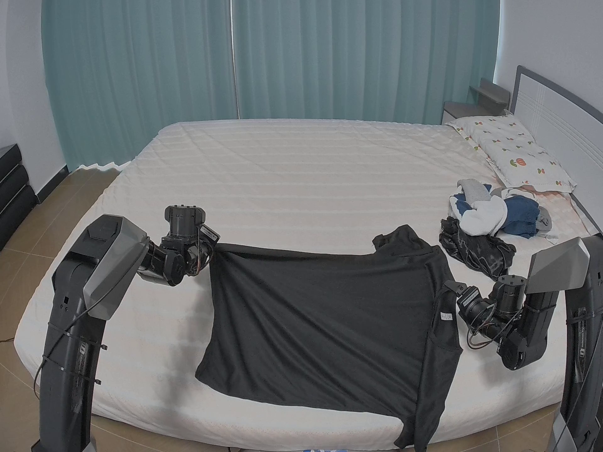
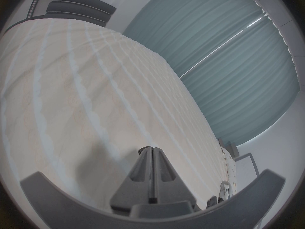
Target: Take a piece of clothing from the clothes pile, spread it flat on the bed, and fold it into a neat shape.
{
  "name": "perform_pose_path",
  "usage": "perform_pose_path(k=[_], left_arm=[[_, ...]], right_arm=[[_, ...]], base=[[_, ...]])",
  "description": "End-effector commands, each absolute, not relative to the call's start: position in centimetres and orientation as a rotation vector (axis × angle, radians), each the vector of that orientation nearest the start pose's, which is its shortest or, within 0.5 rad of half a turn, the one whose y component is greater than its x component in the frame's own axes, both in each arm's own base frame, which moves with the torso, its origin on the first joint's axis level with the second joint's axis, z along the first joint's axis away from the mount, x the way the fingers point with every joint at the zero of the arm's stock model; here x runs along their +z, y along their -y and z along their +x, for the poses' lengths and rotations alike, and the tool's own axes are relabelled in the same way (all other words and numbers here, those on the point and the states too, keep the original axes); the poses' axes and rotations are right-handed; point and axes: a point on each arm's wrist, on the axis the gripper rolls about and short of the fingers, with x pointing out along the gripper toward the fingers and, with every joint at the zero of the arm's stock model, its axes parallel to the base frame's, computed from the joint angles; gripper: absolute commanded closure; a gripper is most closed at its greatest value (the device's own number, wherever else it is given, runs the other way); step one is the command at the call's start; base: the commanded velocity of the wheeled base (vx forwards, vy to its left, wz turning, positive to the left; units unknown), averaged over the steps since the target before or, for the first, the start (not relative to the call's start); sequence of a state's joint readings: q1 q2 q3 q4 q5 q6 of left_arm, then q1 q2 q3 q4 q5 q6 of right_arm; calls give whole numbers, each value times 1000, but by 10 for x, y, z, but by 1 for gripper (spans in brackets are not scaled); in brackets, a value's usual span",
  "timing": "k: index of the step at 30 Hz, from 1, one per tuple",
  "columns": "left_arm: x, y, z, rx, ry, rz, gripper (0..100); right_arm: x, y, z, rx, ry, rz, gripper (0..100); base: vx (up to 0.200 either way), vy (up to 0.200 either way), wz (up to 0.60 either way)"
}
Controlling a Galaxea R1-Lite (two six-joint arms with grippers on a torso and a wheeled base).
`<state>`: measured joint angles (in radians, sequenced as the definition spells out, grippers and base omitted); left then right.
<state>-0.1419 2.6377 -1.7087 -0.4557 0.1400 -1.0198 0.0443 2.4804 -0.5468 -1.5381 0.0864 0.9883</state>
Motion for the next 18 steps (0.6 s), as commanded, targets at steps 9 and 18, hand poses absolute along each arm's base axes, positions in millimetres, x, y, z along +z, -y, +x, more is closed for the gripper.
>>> perform_pose_path(k=[9,18], left_arm=[[-7,56,524,261,-403,-944,0],[-11,52,514,292,-441,-961,0]], right_arm=[[-60,-22,337,-102,-441,924,0],[-66,-21,309,-94,-552,741,0]], base=[[0,0,0],[0,0,0]])
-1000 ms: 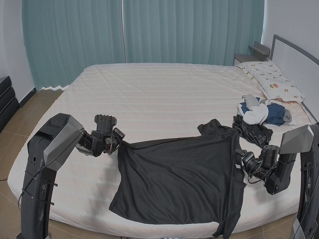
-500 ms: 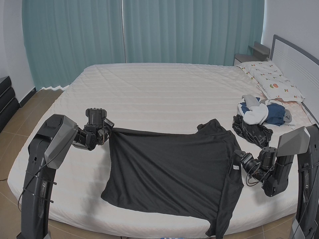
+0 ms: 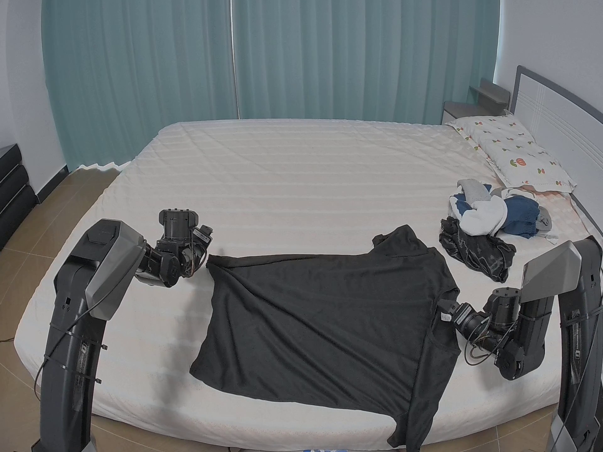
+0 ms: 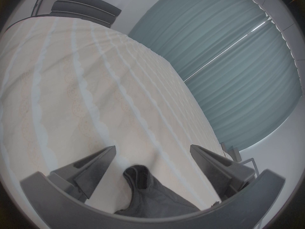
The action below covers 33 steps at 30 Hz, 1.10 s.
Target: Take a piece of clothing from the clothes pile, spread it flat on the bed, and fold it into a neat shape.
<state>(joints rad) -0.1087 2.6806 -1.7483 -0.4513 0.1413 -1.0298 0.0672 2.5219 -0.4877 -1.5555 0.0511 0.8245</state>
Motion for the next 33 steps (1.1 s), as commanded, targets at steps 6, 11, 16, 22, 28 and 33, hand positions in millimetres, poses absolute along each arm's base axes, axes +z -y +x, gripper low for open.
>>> perform_pose_path(k=[6,11,16,22,28,33], left_arm=[[0,51,496,267,-501,-971,0],[9,50,482,220,-571,-1027,0],[7,51,480,210,-591,-1035,0],[4,48,479,220,-598,-1035,0],[2,48,478,223,-604,-1034,0],[1,48,478,224,-605,-1033,0]], right_arm=[[-60,-20,289,-32,-626,696,0],[-66,-24,279,59,-699,631,0],[-47,-33,283,115,-630,576,0],[-28,-45,289,180,-567,568,0],[-44,-51,307,212,-562,512,0],[-43,-50,307,225,-575,428,0]], base=[[0,0,0],[0,0,0],[0,0,0],[0,0,0],[0,0,0],[0,0,0]])
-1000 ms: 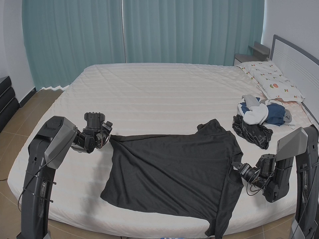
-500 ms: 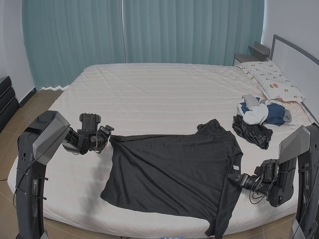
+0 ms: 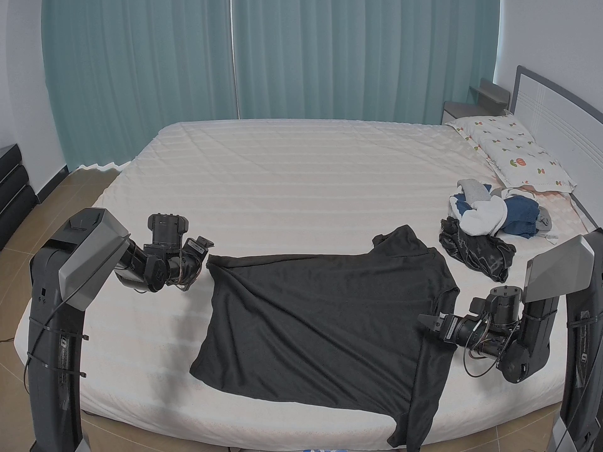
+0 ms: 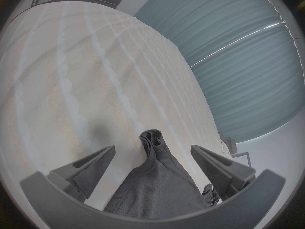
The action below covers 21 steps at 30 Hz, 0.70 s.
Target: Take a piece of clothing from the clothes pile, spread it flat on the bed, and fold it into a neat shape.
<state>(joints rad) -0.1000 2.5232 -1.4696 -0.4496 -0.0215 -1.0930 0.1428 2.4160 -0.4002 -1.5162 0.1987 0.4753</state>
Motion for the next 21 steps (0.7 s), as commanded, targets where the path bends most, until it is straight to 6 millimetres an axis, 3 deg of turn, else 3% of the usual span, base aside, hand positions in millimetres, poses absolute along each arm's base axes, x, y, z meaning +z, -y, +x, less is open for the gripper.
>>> perform_pose_path(k=[1,13,21], left_arm=[[1,48,478,224,-605,-1033,0],[1,48,478,224,-607,-1034,0],[1,48,478,225,-608,-1034,0]], right_arm=[[-43,-50,307,224,-576,425,0],[-18,-16,297,140,-520,405,0],[-24,-34,299,194,-541,390,0]], base=[[0,0,0],[0,0,0],[0,0,0]])
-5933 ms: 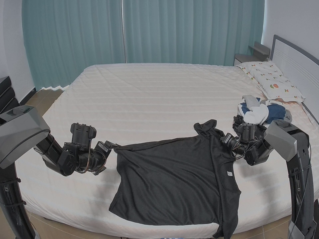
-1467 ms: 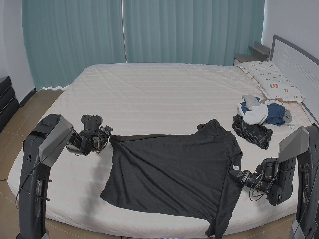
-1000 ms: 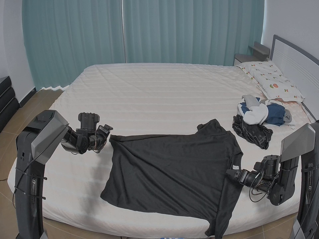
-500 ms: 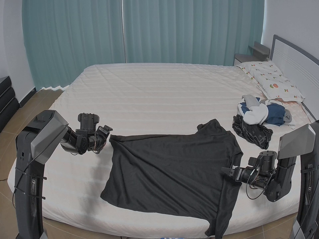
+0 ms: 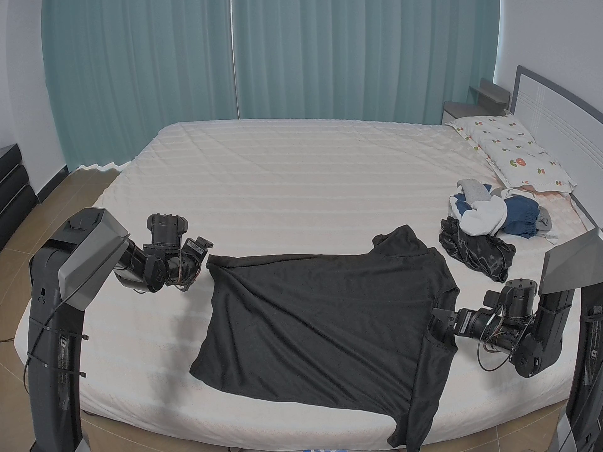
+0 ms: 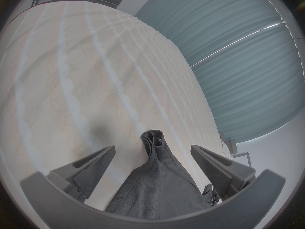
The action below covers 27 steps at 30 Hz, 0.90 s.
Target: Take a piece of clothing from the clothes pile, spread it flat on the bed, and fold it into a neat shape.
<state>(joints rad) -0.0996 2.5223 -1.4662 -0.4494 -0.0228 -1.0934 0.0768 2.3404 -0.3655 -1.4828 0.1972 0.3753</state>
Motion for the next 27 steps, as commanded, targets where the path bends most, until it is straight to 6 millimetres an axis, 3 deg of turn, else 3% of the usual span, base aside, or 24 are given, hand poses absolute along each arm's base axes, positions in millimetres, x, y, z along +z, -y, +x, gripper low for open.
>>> perform_pose_path(k=[1,5,12,18,23,24,27], left_arm=[[1,48,478,225,-608,-1034,0],[0,48,478,225,-608,-1034,0],[0,48,478,225,-610,-1034,0],[0,48,478,225,-610,-1034,0],[0,48,478,228,-614,-1033,0],[0,48,477,230,-617,-1033,0],[0,48,478,230,-618,-1032,0]], right_arm=[[-27,-40,299,213,-555,384,0],[-33,-52,296,241,-589,373,0],[-46,-53,296,233,-639,370,0],[-65,-41,292,177,-710,381,0],[-66,-33,292,180,-714,395,0],[-66,-33,292,182,-715,398,100],[-65,-32,292,182,-716,397,100]], base=[[0,0,0],[0,0,0],[0,0,0],[0,0,0],[0,0,0],[0,0,0],[0,0,0]])
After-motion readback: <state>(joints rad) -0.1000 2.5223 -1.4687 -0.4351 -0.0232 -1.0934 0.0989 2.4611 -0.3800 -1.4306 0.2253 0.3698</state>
